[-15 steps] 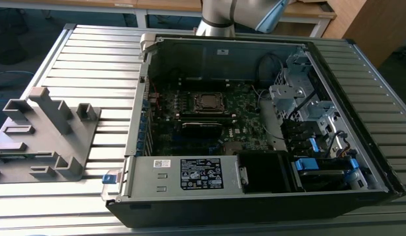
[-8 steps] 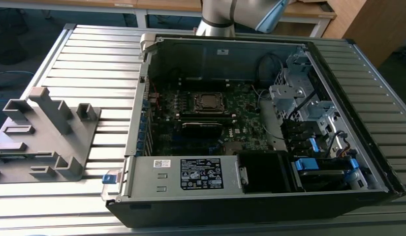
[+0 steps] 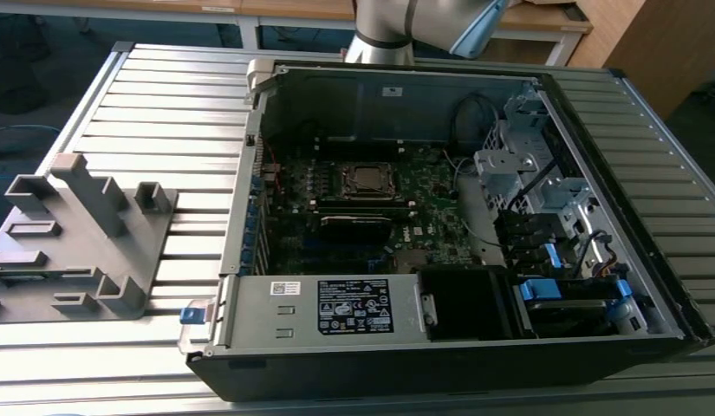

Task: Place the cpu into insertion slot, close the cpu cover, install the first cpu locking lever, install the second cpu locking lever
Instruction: 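Install the second cpu locking lever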

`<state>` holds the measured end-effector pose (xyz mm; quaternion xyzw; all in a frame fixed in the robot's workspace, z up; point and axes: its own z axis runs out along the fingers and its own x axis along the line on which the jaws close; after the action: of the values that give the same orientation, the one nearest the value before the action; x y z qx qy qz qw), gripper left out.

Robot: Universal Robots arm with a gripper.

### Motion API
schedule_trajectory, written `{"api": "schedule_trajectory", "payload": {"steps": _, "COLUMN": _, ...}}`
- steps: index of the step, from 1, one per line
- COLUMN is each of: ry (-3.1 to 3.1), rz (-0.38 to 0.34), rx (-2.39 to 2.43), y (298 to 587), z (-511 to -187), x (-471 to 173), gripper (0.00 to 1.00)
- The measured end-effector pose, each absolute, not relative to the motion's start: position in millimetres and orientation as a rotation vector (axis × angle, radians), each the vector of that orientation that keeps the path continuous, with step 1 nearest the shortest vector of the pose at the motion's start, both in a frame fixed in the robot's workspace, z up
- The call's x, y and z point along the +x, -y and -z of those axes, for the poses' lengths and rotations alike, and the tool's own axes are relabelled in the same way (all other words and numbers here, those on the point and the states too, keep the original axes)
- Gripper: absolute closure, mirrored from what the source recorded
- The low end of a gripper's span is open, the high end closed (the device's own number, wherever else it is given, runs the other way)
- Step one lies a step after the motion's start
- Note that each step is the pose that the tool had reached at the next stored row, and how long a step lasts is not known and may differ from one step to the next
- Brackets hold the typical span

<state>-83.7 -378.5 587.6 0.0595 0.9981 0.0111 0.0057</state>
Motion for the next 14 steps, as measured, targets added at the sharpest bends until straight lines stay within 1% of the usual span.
{"api": "schedule_trajectory", "payload": {"steps": 14, "ry": -3.123, "rz": -0.027, "rx": 0.186, "y": 378.5, "z": -582.5, "x": -83.8, "gripper": 0.9}}
